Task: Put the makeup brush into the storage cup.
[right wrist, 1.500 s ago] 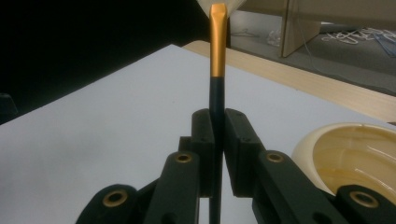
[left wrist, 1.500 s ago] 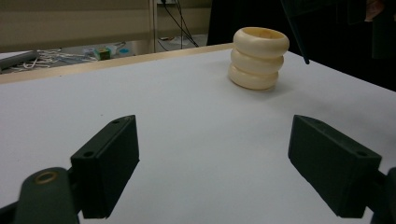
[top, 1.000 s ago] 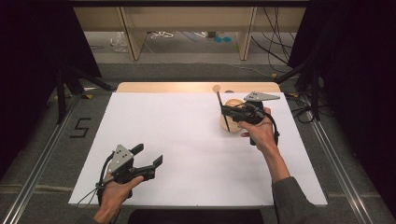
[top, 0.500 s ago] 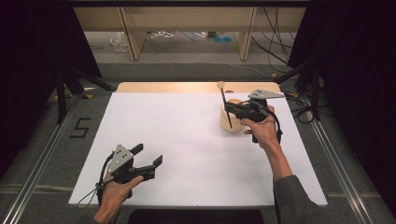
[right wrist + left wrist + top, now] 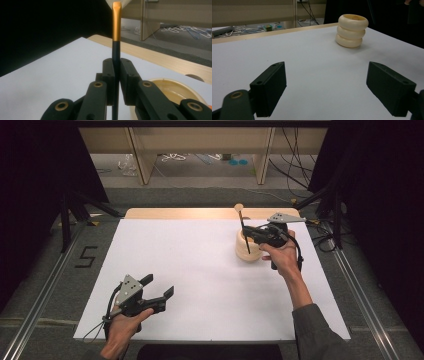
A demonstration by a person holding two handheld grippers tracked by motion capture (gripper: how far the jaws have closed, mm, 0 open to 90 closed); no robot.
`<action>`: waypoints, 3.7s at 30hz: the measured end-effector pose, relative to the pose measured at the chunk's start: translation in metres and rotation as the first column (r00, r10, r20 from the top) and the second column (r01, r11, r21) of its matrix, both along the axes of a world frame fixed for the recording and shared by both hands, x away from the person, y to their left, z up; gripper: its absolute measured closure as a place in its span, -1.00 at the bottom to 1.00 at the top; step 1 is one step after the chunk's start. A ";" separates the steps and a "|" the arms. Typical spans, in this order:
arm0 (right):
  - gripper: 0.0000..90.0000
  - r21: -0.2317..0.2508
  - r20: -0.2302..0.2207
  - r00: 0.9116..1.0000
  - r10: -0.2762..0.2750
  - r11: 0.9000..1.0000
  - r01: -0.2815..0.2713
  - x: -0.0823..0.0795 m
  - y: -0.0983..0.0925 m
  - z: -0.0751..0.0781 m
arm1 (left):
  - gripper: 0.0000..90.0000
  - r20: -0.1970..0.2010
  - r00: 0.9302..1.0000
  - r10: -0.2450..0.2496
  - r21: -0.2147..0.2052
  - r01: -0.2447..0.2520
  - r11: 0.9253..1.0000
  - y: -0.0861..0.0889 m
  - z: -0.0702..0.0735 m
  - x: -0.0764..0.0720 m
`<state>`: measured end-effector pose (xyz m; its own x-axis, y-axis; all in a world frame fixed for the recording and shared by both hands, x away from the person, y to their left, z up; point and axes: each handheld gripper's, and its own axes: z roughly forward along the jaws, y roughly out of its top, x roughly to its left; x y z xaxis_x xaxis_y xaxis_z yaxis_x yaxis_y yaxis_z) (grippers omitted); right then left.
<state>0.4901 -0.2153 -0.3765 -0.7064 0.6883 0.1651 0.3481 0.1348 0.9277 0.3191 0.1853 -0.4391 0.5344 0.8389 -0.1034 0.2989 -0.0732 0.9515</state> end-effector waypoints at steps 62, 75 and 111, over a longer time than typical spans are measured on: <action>0.85 0.014 0.054 0.987 -0.154 0.988 0.153 0.040 -0.022 0.011 | -0.64 0.002 1.000 -0.003 -0.010 0.003 1.000 -0.001 0.001 0.000; 0.85 0.025 0.046 0.982 -0.184 0.983 0.183 0.050 -0.022 0.002 | -0.64 0.000 1.000 -0.003 -0.009 0.003 1.000 -0.001 0.001 0.000; 0.85 0.033 0.024 0.978 -0.205 0.978 0.204 0.057 -0.015 -0.026 | -0.64 0.002 1.000 -0.003 -0.015 0.003 1.000 -0.001 0.001 -0.001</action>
